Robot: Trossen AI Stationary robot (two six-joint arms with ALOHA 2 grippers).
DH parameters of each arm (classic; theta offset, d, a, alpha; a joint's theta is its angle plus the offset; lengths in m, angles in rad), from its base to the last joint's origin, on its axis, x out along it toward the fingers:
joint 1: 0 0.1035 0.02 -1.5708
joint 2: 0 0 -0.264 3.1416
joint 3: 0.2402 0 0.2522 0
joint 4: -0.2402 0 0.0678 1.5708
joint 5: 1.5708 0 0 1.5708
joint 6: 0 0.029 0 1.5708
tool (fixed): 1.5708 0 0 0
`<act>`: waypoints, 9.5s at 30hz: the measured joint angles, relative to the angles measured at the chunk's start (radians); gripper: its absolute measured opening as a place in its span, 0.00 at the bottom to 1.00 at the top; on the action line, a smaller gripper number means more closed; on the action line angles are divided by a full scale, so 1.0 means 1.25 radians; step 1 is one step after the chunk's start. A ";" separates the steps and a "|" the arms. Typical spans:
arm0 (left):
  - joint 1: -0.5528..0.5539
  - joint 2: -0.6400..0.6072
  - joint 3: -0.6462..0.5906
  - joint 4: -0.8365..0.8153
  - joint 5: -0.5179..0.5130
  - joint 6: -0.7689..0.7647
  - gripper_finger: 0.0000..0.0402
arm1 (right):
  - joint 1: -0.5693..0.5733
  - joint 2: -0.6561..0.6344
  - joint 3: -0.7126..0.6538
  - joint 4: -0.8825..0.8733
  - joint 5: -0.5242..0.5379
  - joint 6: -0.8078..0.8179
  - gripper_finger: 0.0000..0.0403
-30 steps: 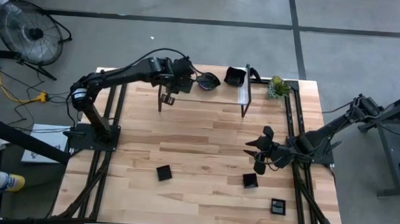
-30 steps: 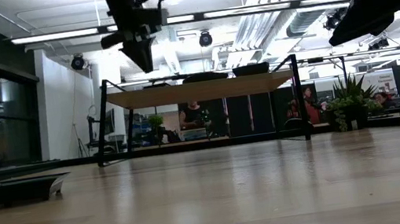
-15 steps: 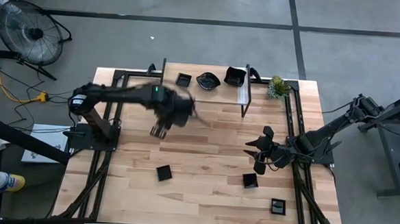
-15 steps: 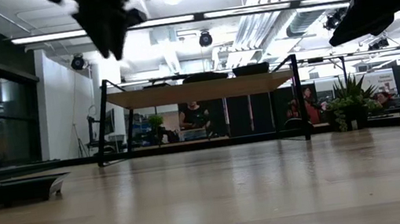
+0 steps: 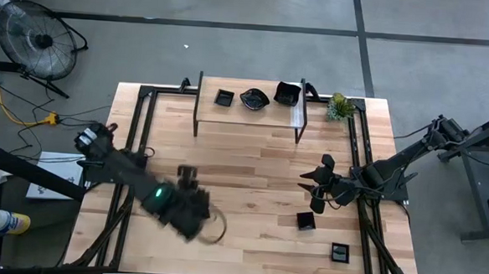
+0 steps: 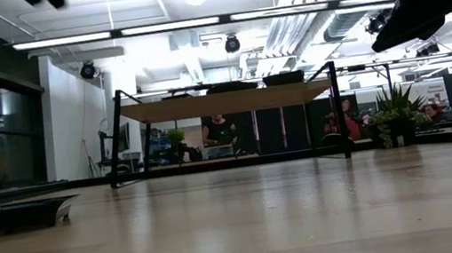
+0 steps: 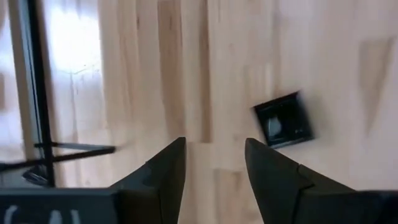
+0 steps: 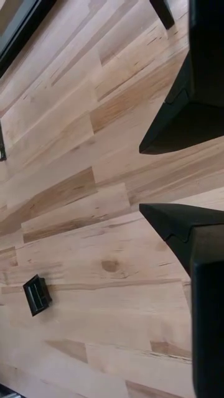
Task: Pick & Place Mini shaped plates
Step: Stack the square plate on top of the other square plates on the shelf
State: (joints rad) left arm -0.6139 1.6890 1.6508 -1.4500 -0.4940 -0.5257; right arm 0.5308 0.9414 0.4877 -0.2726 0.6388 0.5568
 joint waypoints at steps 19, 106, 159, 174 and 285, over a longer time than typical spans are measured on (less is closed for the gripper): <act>-0.178 0.250 -0.001 0.146 -0.047 -0.306 0.40 | 0.000 0.001 0.000 0.000 0.001 -0.006 0.33; -0.127 0.353 -0.125 0.226 0.015 -0.401 0.23 | 0.000 0.002 -0.053 0.145 -0.005 -0.073 0.33; -0.127 0.354 -0.115 0.218 0.006 -0.397 0.00 | 0.000 0.001 -0.052 0.144 -0.016 -0.071 0.33; -0.114 0.354 -0.001 0.043 -0.085 -0.320 0.00 | 0.000 0.001 -0.052 0.144 -0.015 -0.072 0.33; 0.847 -0.211 -0.414 0.780 0.117 1.088 0.00 | -0.001 0.001 -0.052 0.143 0.085 -0.090 0.33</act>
State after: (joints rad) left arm 0.4450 1.4258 1.1332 -0.4752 -0.3477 0.8341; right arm 0.5301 0.9432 0.4229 -0.0933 0.7449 0.4438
